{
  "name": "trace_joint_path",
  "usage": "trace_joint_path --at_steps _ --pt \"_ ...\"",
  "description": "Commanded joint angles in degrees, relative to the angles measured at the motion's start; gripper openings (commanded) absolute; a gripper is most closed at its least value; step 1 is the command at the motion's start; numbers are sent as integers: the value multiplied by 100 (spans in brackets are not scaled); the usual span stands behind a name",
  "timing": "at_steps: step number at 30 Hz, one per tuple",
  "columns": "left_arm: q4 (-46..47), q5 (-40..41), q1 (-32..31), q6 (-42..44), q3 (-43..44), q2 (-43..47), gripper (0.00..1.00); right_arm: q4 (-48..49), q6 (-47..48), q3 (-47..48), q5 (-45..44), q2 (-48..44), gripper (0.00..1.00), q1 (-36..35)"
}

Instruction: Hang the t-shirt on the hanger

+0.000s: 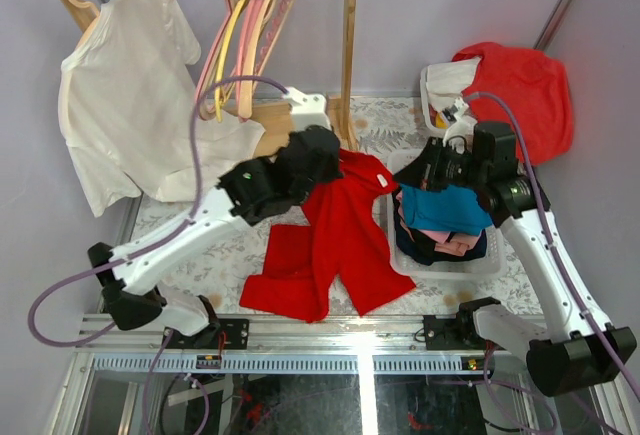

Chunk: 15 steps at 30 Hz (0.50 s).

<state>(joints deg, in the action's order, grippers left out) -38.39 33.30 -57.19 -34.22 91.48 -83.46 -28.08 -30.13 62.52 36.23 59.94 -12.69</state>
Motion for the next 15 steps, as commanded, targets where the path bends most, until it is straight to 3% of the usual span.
trace_joint_path --at_steps 1,6,15 --pt "-785 245 315 555 1012 413 0 770 -497 715 977 198 0 14" --pt "-1225 66 332 699 1716 496 0 689 -534 1141 1161 93 0 15" --pt "-411 -167 361 719 969 -101 0 750 -804 1044 1376 -534 0 20"
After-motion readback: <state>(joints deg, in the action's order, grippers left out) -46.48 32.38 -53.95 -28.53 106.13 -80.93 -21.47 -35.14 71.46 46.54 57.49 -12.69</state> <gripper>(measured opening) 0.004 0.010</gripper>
